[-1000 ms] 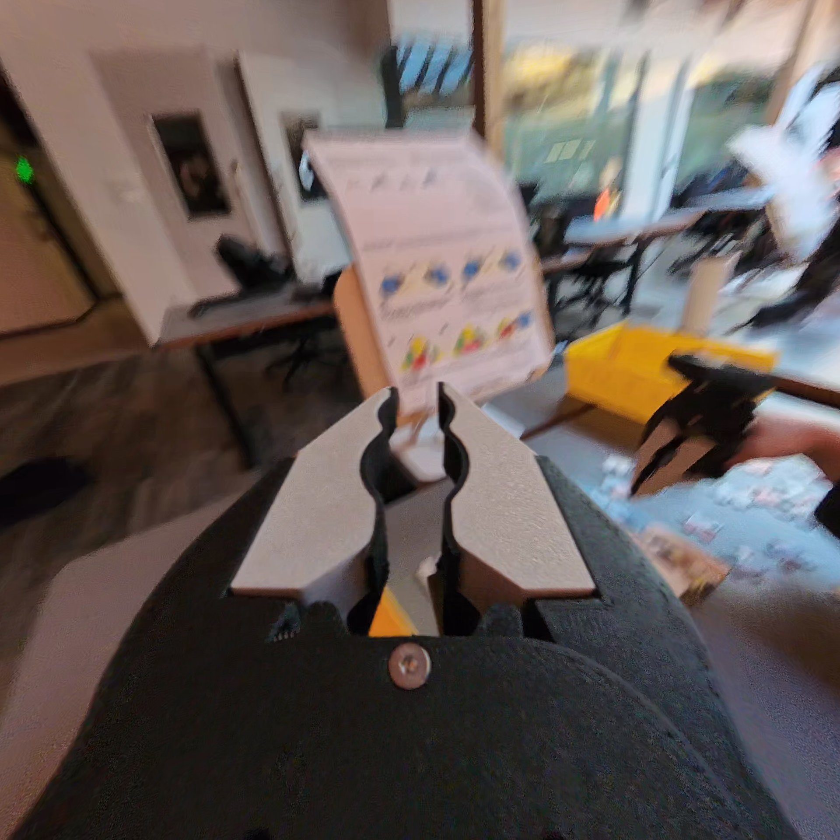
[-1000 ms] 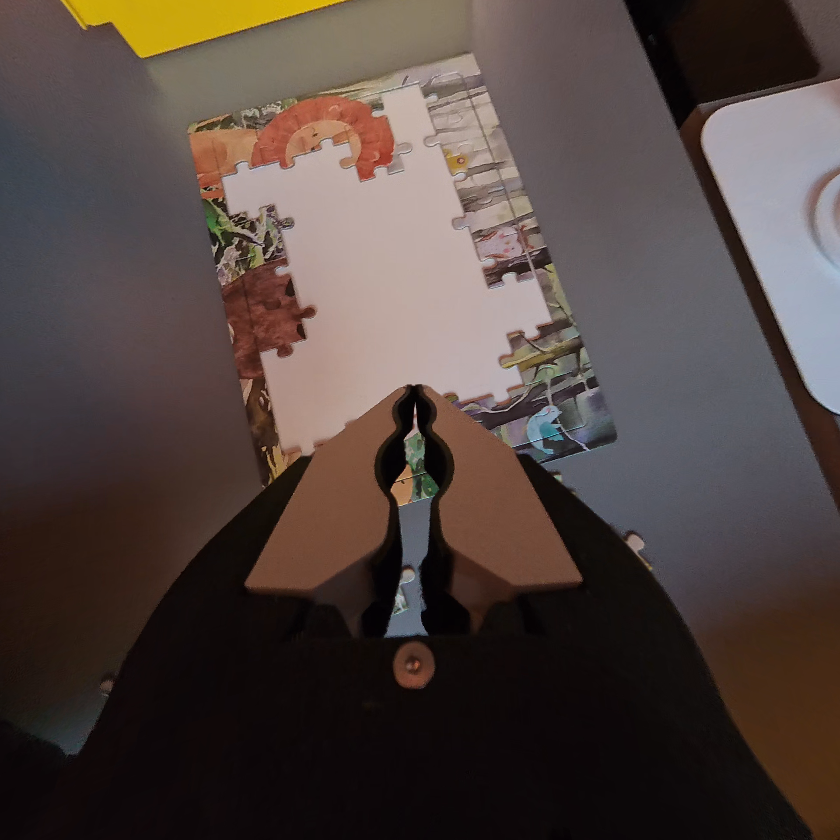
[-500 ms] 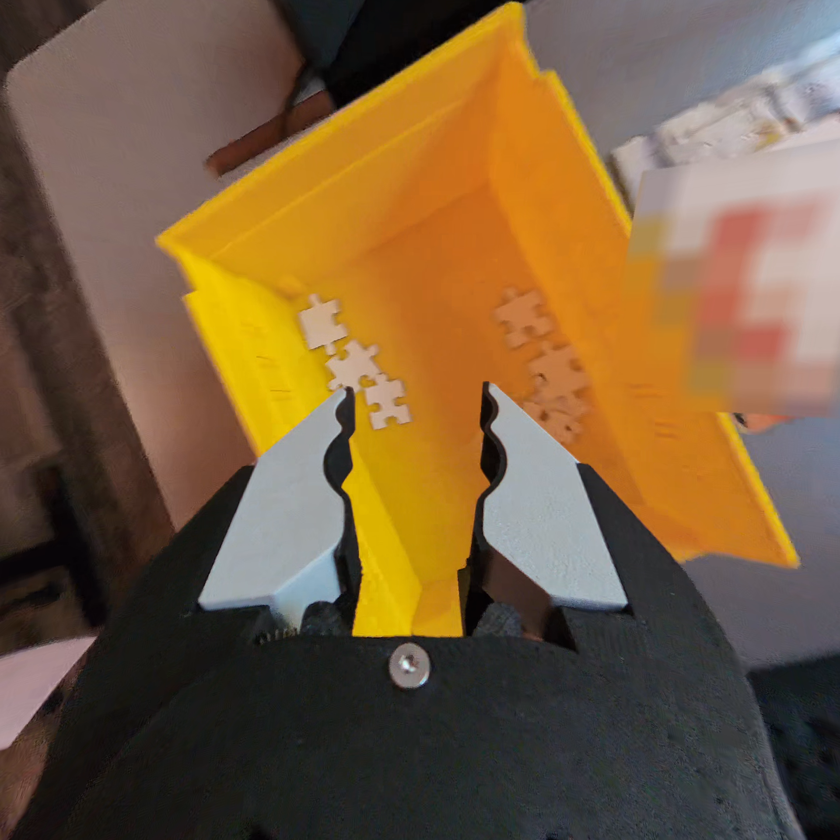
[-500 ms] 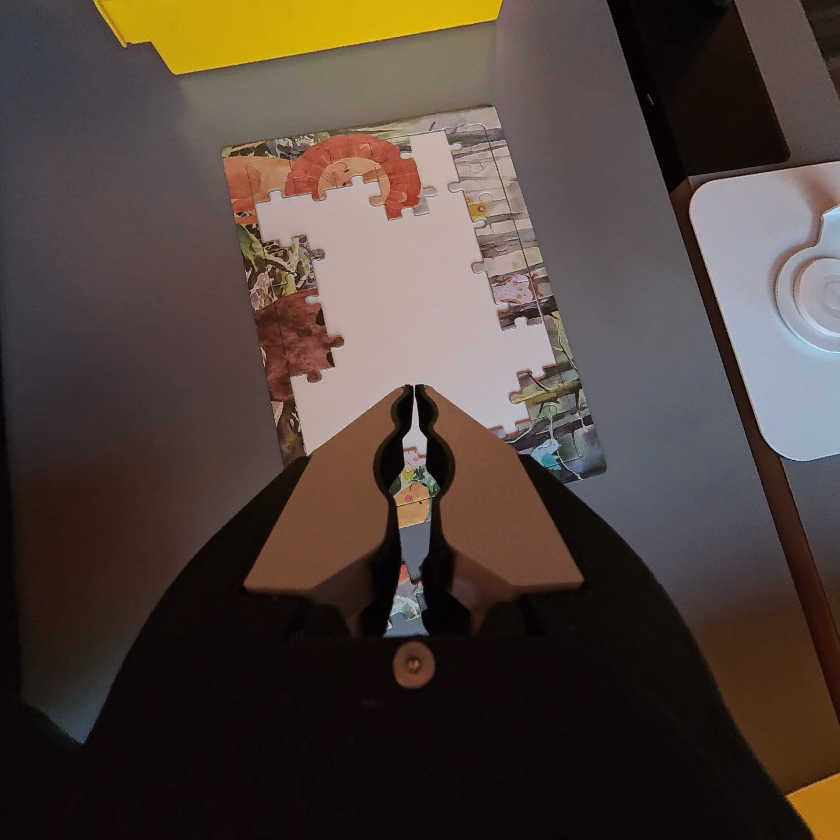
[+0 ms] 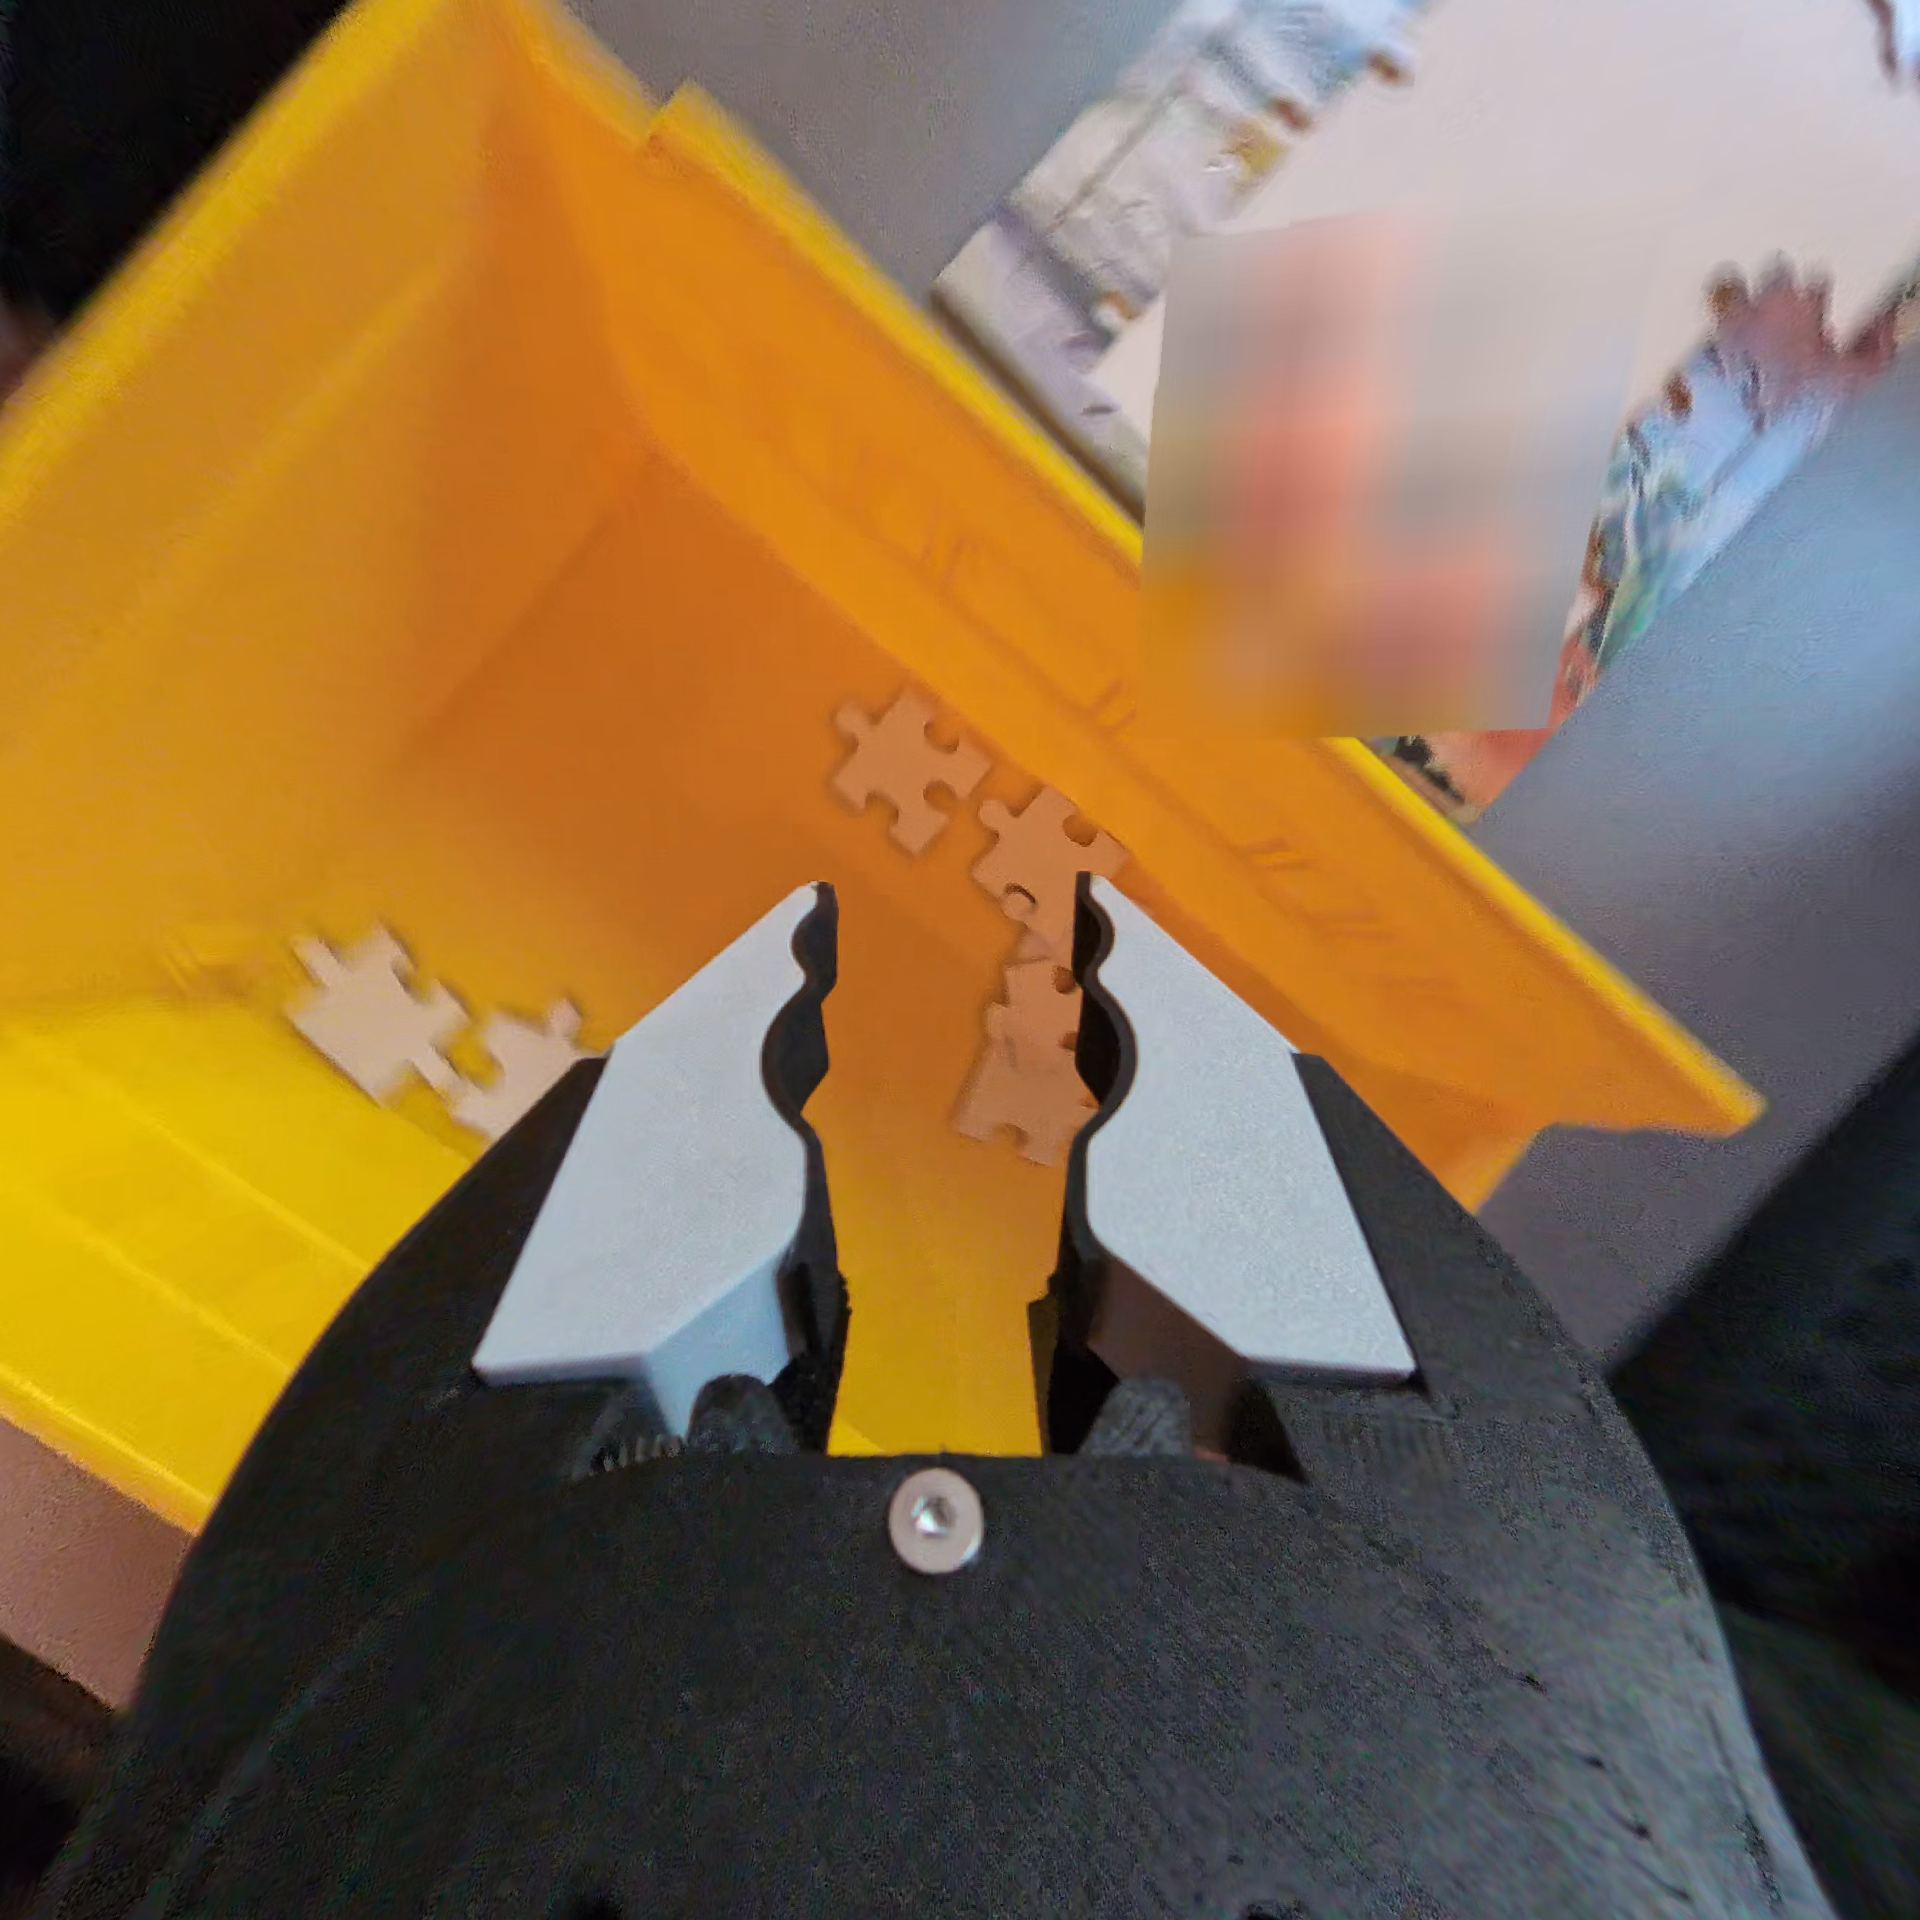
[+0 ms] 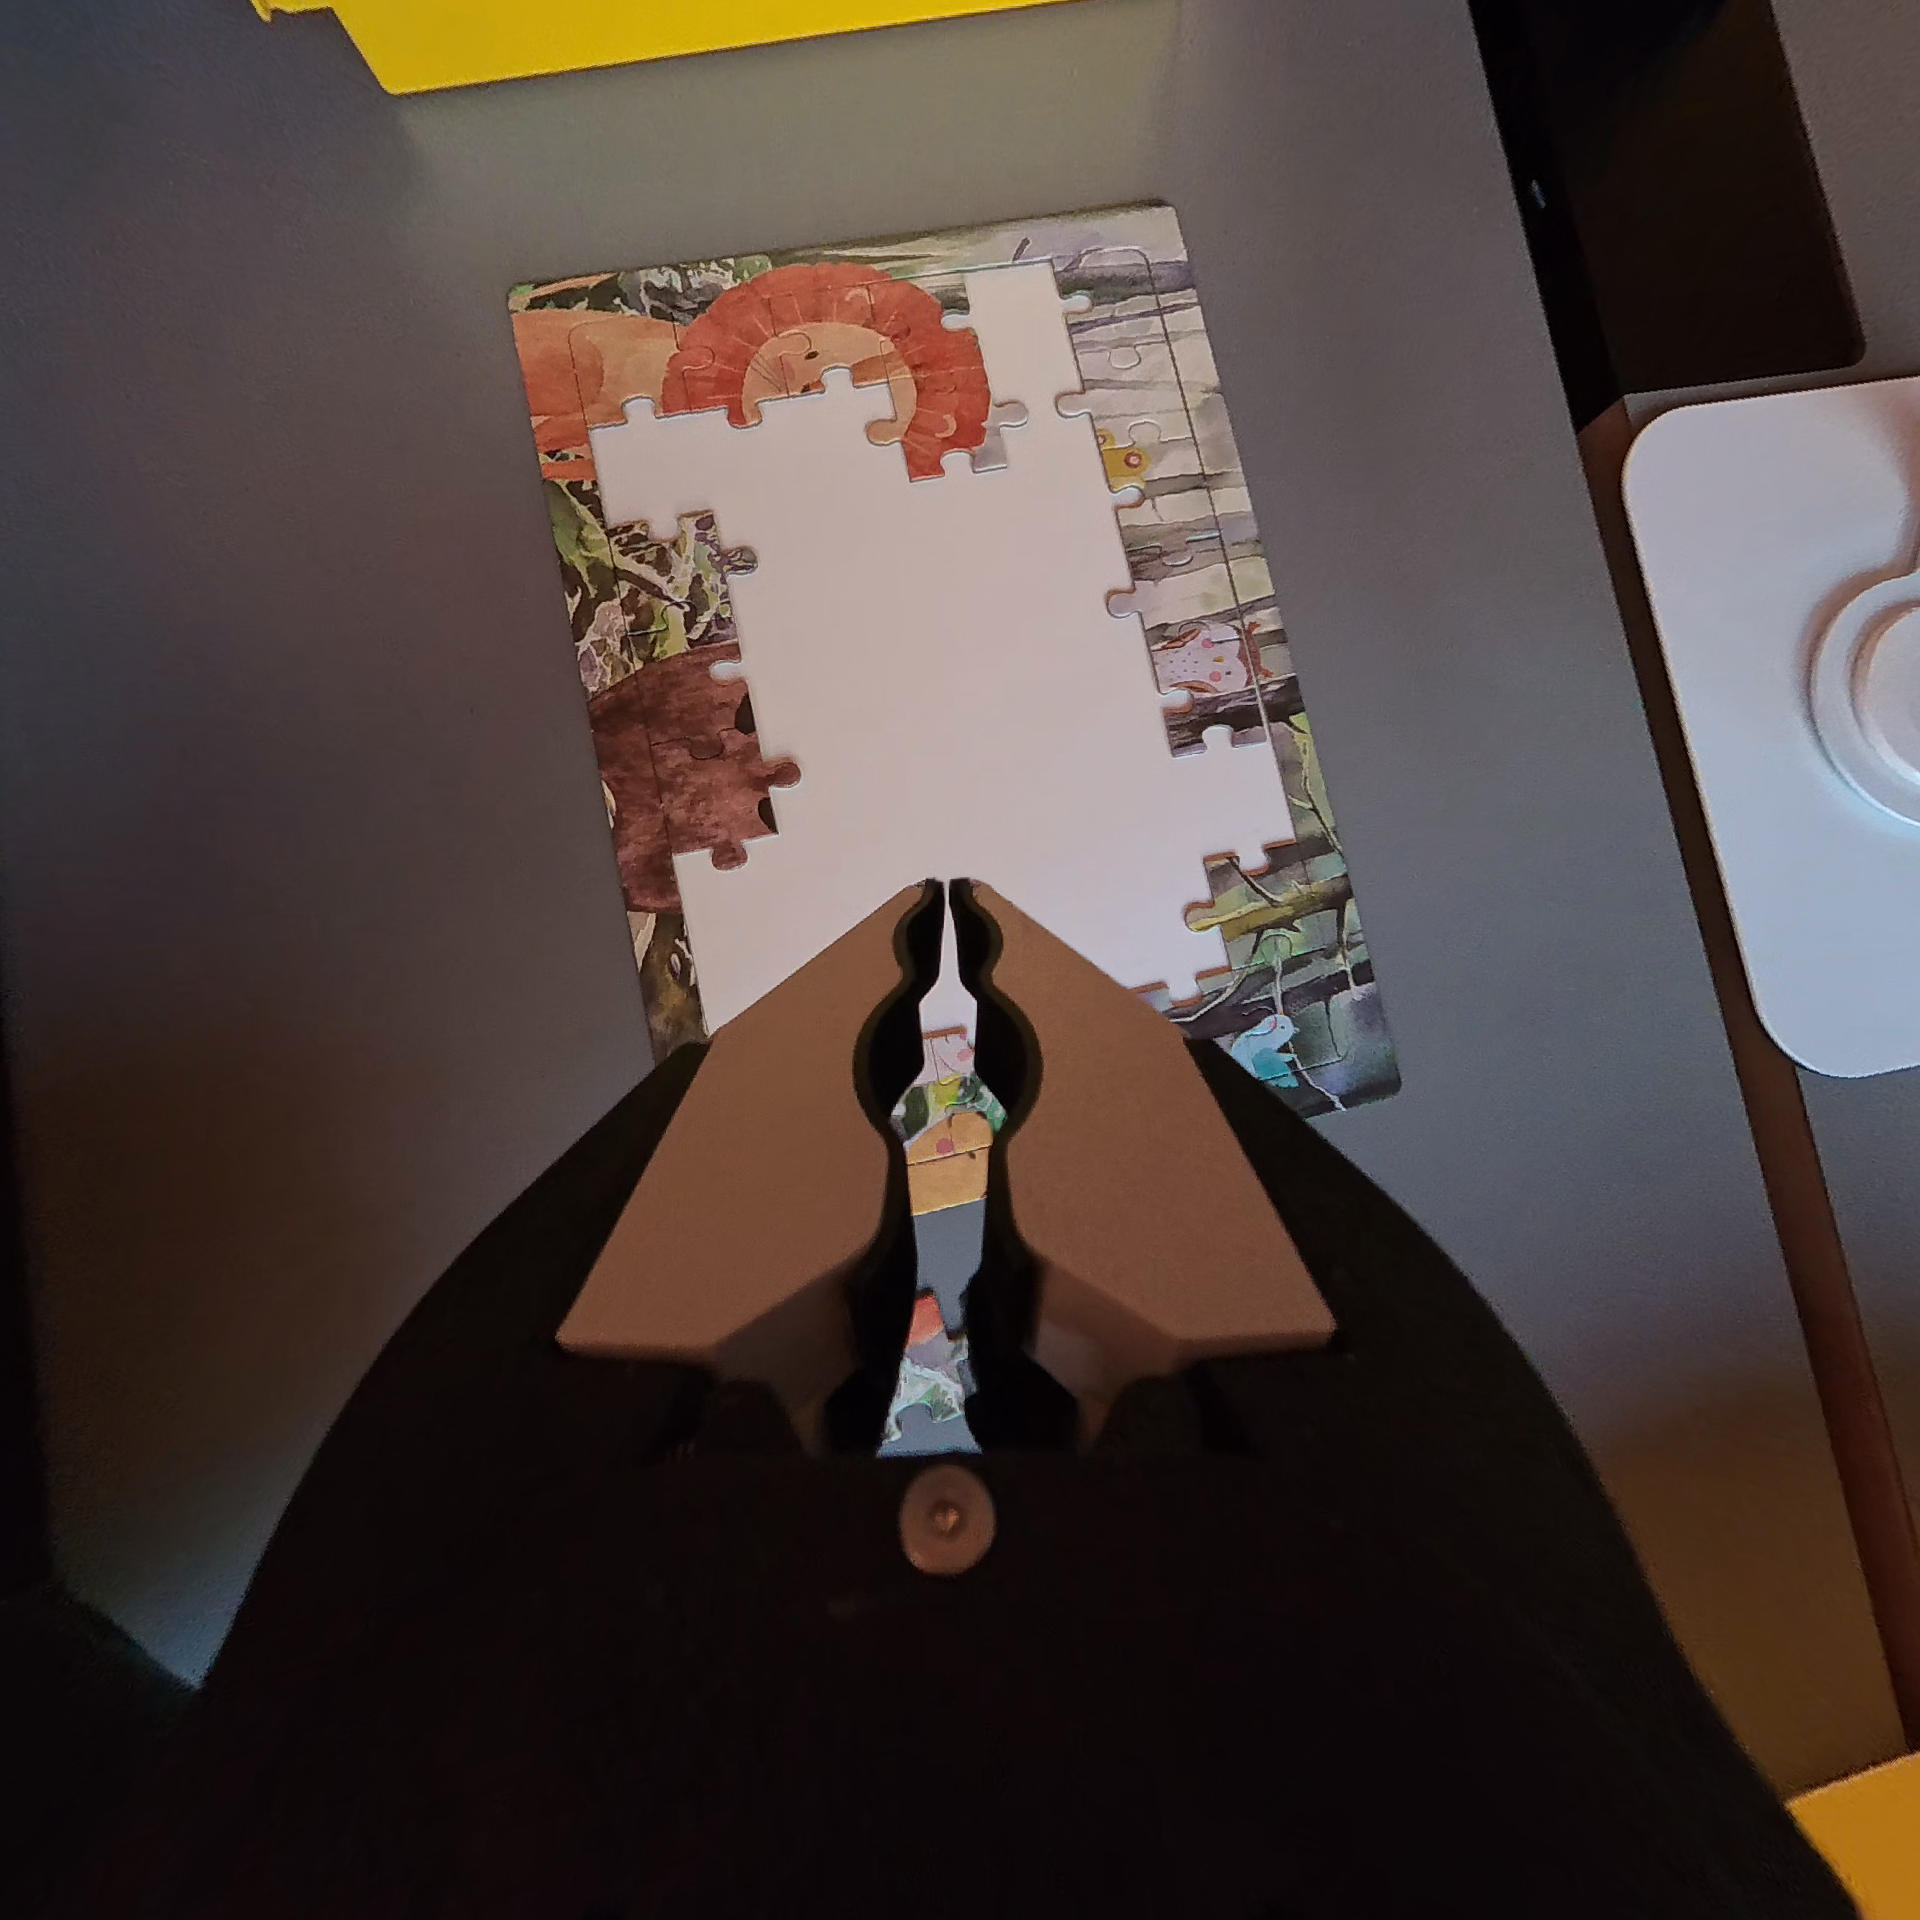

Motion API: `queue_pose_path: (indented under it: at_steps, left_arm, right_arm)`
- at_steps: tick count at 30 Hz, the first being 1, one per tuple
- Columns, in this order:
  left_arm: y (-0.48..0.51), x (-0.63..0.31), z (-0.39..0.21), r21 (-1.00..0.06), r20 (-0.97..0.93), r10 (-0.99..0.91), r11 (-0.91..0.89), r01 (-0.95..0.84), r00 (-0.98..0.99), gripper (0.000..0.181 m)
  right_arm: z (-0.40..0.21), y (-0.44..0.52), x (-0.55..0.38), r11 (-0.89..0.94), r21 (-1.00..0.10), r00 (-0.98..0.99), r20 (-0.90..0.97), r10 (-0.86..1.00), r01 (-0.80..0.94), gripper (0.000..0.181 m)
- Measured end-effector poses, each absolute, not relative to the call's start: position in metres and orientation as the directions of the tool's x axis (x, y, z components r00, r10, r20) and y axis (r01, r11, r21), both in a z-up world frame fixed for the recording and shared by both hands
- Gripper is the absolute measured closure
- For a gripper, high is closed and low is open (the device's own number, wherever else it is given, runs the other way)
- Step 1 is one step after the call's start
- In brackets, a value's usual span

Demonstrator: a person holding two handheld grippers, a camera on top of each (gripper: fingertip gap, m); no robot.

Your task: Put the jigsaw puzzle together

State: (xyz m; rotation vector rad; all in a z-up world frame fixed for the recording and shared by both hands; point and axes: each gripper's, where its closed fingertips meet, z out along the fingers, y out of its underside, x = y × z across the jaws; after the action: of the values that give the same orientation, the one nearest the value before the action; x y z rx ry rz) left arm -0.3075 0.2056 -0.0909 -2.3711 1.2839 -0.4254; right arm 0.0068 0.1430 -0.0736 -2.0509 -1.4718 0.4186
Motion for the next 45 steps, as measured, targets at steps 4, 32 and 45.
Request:
queue_pose_path:
  at_steps: [4,32,45]
  left_arm:
    - [0.192,-0.307,-0.113,-0.424,-0.052,-0.940,-0.284,-0.860,0.337,0.138]
    - [0.199,-0.331,-0.151,-0.275,-0.085,-0.945,-0.282,-0.919,0.315,0.139]
    - [0.215,-0.368,-0.160,-0.172,-0.117,-0.852,-0.489,-0.855,0.511,0.115]
  right_arm:
    - [-0.080,0.144,0.008,-0.244,-0.602,0.347,0.059,0.936,0.760,0.179]
    - [-0.092,0.143,0.015,-0.286,-0.577,0.354,0.007,0.935,0.765,0.179]
    - [-0.096,0.142,0.018,-0.296,-0.556,0.359,0.005,0.933,0.777,0.179]
